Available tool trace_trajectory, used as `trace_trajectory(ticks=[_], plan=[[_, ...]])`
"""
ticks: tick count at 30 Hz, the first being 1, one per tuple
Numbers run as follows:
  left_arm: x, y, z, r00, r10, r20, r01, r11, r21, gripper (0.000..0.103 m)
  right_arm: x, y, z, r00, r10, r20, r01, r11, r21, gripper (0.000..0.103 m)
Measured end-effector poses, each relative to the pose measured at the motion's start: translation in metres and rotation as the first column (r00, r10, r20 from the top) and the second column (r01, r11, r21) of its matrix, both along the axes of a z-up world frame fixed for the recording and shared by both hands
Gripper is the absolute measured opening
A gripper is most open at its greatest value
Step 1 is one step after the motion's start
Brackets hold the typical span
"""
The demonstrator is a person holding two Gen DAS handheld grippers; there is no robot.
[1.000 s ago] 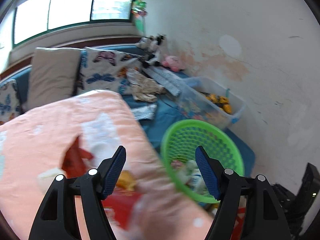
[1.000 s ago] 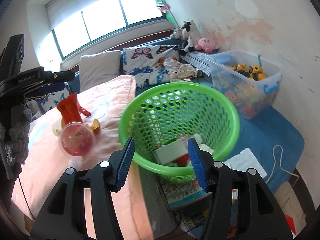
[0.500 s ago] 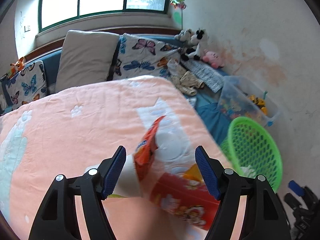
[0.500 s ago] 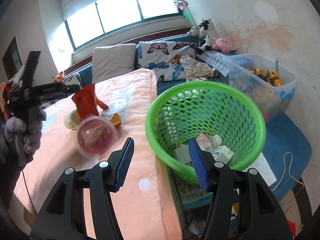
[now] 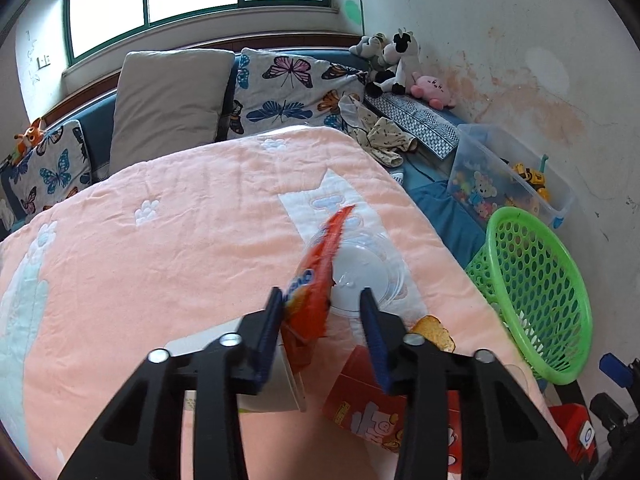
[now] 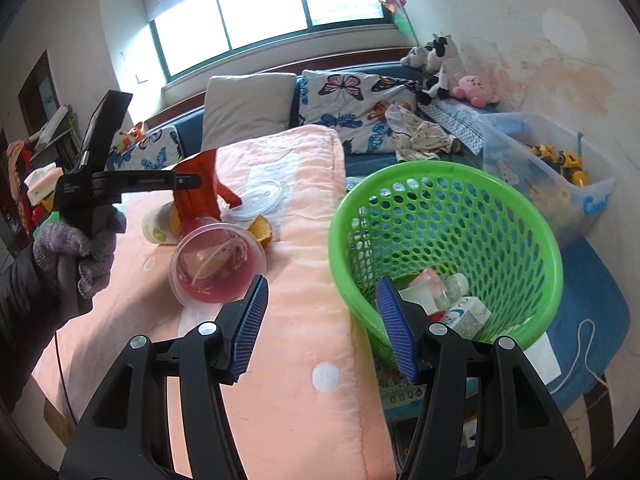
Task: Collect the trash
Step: 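Grasp the orange snack wrapper with the left tool, then grasp the red printed paper cup with the right tool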
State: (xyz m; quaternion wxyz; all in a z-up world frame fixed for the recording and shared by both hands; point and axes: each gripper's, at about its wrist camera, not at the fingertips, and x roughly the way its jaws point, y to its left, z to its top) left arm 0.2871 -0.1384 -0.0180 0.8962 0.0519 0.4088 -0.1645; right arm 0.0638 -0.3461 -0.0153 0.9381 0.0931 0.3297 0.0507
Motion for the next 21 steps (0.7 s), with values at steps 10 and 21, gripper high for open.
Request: trace_trajectory(ticks=[10,21], plan=[[-0.013,0.005,0.017,0.999,-0.004,0.037,0.005,0.999,-0.042,0.018,0.009,0.017,0.009,0.996,0.083,-0.021,-0.084,0.996,-0.041,0.057],[-0.045,0.036,0.063,0.994,0.009,0.107,0.008,0.988,-0.156,0.018,0.026,0.051,0.03,0.973,0.227,-0.046,-0.23,0.968,-0.104,0.057]])
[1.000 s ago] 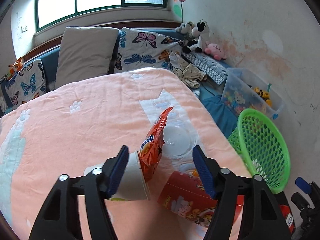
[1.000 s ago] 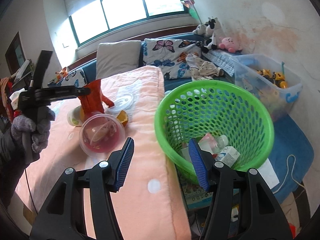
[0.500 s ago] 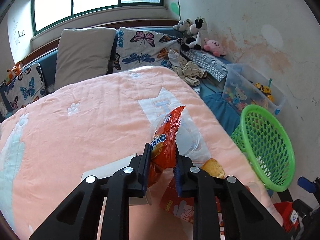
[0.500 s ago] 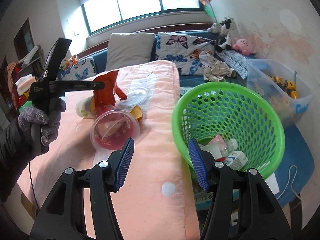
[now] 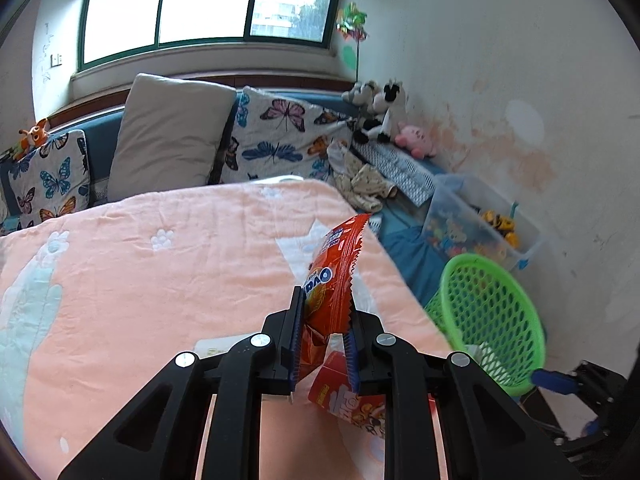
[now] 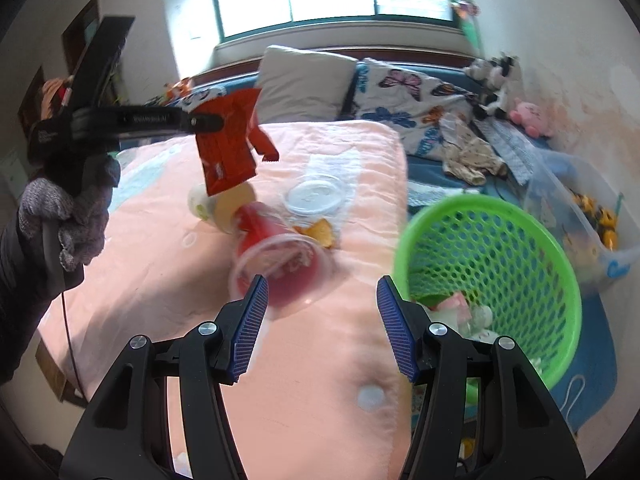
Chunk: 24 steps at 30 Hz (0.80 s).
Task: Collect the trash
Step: 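Grasp the red printed paper cup with the right tool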
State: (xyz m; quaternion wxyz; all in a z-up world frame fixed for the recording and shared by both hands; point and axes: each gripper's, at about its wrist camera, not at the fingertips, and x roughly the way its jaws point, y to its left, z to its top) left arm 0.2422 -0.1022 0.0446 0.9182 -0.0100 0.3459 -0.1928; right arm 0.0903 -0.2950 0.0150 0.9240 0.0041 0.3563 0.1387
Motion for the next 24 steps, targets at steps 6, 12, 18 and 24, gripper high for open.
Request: trace_trajectory(ticks=[6,12,18,24], plan=[[-0.019,0.023,0.022,0.999,0.008,0.042,-0.006,0.999,-0.035,0.018,0.023,0.029,0.007,0.994,0.103,-0.048,-0.106,0.992,-0.062,0.057],[-0.035,0.053,0.028,0.998,0.031,0.058,-0.028,0.998,-0.049,0.018,0.049,0.067,0.003,0.972,0.204,-0.118,-0.222,0.961,-0.167,0.057],[-0.044,0.09,0.023,0.996,0.079,0.044,-0.075,0.994,-0.078,0.018,0.081,0.102,-0.014,0.942,0.261,-0.213,-0.312,0.914,-0.258,0.057],[-0.05,0.115,0.011,0.994,0.105,0.021,-0.103,0.989,-0.102,0.018,0.108,0.133,-0.037,0.914,0.281,-0.294,-0.38,0.848,-0.369,0.058]])
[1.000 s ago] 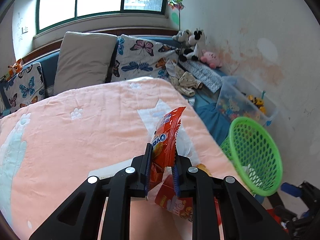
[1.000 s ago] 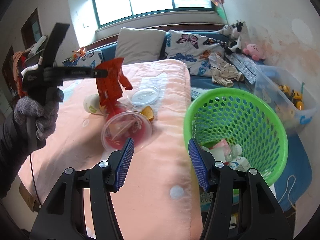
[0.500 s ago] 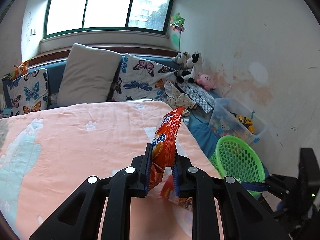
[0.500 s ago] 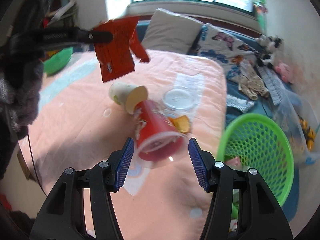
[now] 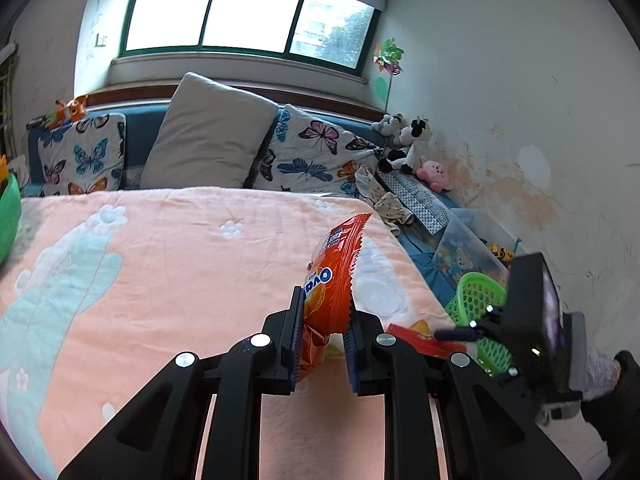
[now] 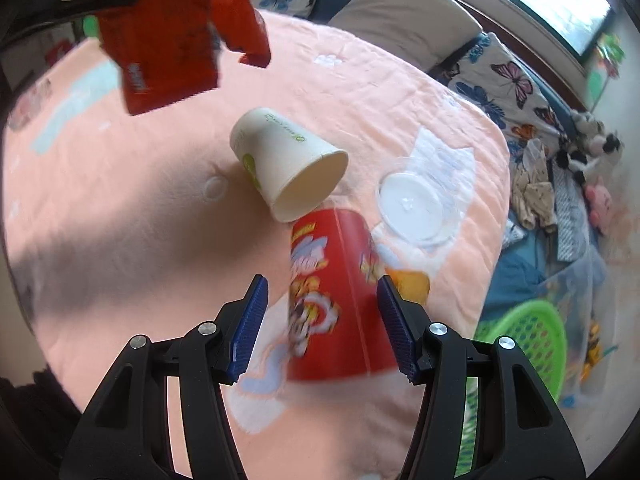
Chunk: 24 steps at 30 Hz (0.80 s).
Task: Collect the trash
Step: 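Grasp the red printed paper cup with the right tool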
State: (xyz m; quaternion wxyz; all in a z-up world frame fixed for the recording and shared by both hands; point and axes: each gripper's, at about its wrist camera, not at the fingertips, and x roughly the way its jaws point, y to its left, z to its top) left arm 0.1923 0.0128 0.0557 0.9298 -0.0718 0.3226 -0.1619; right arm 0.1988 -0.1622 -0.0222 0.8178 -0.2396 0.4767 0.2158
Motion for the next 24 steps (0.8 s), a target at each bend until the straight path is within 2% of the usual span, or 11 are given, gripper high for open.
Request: trace_trajectory(ticks=[6,10,18,24], plan=[[-0.002,0.017,-0.014,0.999,0.02,-0.028,-0.02,0.999,-0.026,0.018,0.025,0.012,-0.019,0.999,0.033,-0.035,-0.037,0.991,-0.127,0.059],[-0.002,0.023,-0.019,0.999,0.026,-0.038,-0.028,0.999,-0.039,0.018,0.036,0.018,-0.029,0.996,0.055,-0.073,-0.067,0.982,-0.176,0.062],[0.0,0.028,-0.028,0.998,0.034,-0.056,-0.037,0.998,-0.05,0.018,0.053,0.025,-0.046,0.989,0.064,-0.137,-0.095,0.969,-0.23,0.063],[-0.004,0.029,-0.025,0.998,0.035,-0.049,-0.038,0.998,-0.055,0.018,0.042,0.023,-0.034,0.993,0.07,-0.098,-0.087,0.977,-0.193,0.062]])
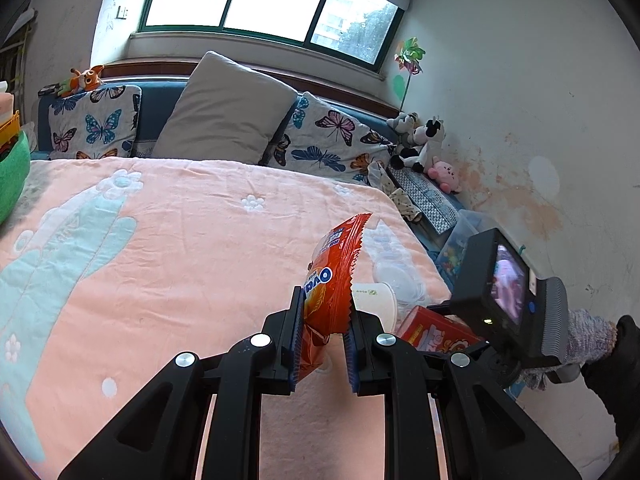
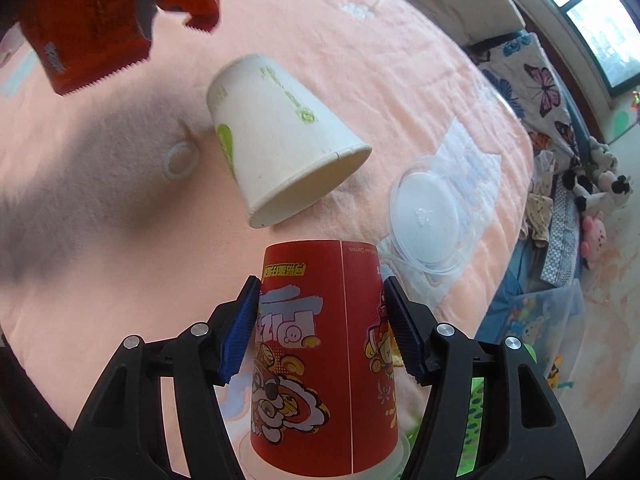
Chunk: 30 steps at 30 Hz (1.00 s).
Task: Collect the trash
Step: 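Grasp the red printed paper cup with the right tool, then carry the red cup to the basket and open the right tool while the left tool drops the wrapper in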
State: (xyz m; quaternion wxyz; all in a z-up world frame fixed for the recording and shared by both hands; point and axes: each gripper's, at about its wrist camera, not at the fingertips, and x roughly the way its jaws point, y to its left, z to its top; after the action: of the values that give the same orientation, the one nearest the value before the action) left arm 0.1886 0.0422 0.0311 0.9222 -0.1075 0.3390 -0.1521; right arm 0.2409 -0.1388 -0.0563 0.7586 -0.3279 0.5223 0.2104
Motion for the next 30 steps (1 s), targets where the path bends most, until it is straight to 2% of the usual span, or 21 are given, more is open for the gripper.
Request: trace_trajectory(ticks=[3,6,8,13,16,22,30], plan=[[-0.003,-0.001,0.001,1.0,-0.003,0.005,0.003,1.0,0.002,0.018,-0.011,-0.003,0.012,0.999,-0.017,0.029,0.015,0.998,0.06,0.062],[-0.007,-0.003,0.003,1.0,-0.009,0.013,0.009,1.0,-0.001,0.018,-0.025,-0.014,0.027,0.997,-0.053,0.055,0.044,0.985,0.165,0.062],[-0.01,-0.006,0.005,1.0,-0.016,0.016,0.016,1.0,-0.006,0.018,-0.037,-0.023,0.038,0.994,-0.085,0.071,0.064,0.963,0.261,0.062],[-0.018,-0.021,0.011,0.999,-0.04,0.035,0.04,0.999,-0.002,0.018,-0.066,-0.046,0.055,0.977,-0.18,0.113,0.106,0.873,0.477,0.062],[-0.02,-0.028,0.014,0.998,-0.053,0.039,0.053,0.999,-0.001,0.018,-0.081,-0.064,0.058,0.961,-0.256,0.106,0.146,0.794,0.59,0.062],[-0.019,-0.043,0.02,0.996,-0.074,0.043,0.074,0.997,0.003,0.018,-0.1,-0.09,0.077,0.93,-0.341,0.137,0.147,0.688,0.711,0.062],[-0.014,-0.062,0.026,0.992,-0.115,0.046,0.115,0.993,0.002,0.018,-0.111,-0.118,0.104,0.891,-0.426,0.154,0.153,0.604,0.782,0.062]])
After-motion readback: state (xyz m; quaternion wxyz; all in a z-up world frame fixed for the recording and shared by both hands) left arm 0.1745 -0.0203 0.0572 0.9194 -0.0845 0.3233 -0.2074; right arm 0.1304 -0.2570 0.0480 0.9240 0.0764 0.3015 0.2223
